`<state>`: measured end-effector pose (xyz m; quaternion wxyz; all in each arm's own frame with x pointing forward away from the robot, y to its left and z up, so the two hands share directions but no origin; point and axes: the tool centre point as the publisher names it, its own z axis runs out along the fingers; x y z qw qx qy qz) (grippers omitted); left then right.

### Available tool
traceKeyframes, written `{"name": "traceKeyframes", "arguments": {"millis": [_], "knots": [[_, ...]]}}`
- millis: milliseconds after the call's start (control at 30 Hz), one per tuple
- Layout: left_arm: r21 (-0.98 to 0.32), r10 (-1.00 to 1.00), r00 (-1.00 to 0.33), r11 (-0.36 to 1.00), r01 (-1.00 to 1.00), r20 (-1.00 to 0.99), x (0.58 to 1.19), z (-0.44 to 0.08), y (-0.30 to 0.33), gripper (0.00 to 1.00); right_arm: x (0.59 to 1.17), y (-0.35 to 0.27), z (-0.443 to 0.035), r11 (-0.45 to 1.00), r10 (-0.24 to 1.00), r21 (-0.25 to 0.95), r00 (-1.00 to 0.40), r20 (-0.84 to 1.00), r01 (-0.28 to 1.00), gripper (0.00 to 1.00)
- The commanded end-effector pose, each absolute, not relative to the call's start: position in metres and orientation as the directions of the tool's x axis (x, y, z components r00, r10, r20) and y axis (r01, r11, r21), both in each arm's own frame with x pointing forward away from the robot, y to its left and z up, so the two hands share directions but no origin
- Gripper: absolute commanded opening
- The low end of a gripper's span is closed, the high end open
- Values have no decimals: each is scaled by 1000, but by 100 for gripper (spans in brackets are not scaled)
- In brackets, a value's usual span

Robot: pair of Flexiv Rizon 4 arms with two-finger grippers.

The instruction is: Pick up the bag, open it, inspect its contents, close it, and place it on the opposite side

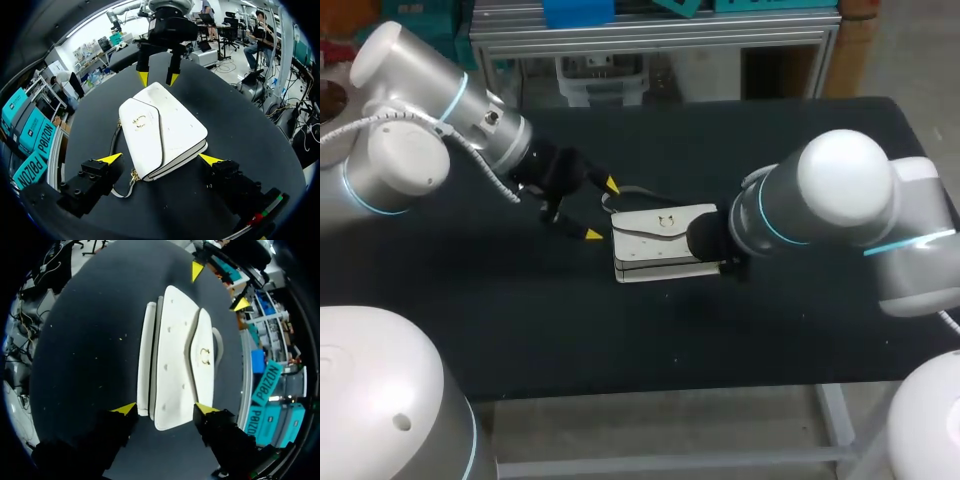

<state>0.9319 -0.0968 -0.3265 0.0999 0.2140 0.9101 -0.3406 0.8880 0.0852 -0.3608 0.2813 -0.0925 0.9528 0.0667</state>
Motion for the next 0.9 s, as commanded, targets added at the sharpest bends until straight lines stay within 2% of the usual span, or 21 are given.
{"name": "traceKeyframes", "arguments": {"millis": [33,133,500,600,633,667,900], "knots": [[-577,337,-886,673,463,-318,936,-329,-99,100,898,89,-370,975,-126,77,-807,-577,-207,62],[-574,343,-885,674,465,-315,936,-331,-99,100,905,89,-371,974,-123,84,-806,-579,-209,49],[-567,363,-883,678,469,-296,937,-336,-98,100,916,95,-377,969,-144,83,-804,-577,-233,47],[-569,370,-881,674,472,-293,938,-337,-98,100,917,95,-378,969,-149,78,-804,-576,-236,33],[-569,373,-880,672,475,-294,938,-337,-98,100,916,95,-379,968,-152,76,-803,-576,-238,20],[-569,376,-879,670,477,-294,938,-337,-98,100,916,95,-380,968,-152,76,-803,-576,-238,0],[-586,395,-856,625,516,-333,932,-334,-99,100,904,100,-384,969,-154,70,-804,-575,-236,0]]}}
